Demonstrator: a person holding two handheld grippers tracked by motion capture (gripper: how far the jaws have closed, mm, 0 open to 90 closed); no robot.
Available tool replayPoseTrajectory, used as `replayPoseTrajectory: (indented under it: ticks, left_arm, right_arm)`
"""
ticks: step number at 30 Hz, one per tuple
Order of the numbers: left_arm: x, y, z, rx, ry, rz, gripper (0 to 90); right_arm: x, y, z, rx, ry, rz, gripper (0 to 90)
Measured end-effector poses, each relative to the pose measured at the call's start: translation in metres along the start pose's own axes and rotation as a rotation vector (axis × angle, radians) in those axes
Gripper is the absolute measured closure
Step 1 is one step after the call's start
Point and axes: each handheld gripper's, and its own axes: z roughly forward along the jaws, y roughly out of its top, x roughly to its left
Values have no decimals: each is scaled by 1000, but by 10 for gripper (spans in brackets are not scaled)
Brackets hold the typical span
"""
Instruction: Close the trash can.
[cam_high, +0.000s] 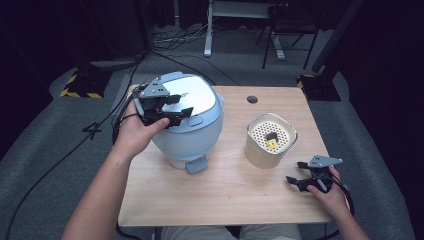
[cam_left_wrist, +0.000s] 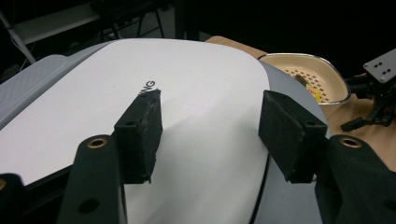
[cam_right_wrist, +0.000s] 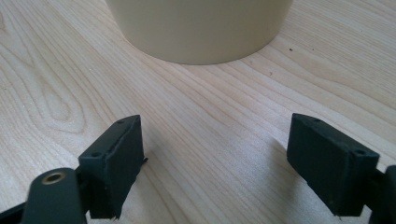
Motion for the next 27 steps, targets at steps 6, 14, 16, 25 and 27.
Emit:
replayPoseTrajectory:
  ticks: [6,14,16,25,27]
  left_arm:
    - [-3,1,2,5,14,7,401]
    - [-1,0,8,3,51,15,413]
    - [0,2,6,16,67,-10,413]
    - [-13,-1,-21,-131,-68,9,282]
    - [-21,-5,-28,-131,-85,36,276]
  right_arm:
    - [1,0,0,-1,-2,2,190]
    - [1,0,-1,0,-6,5,195]
    - [2,-1,-1,0,-8,9,195]
    - [2,-1,-1,0,-8,9,196]
    - [2,-1,-1,0,-8,8,196]
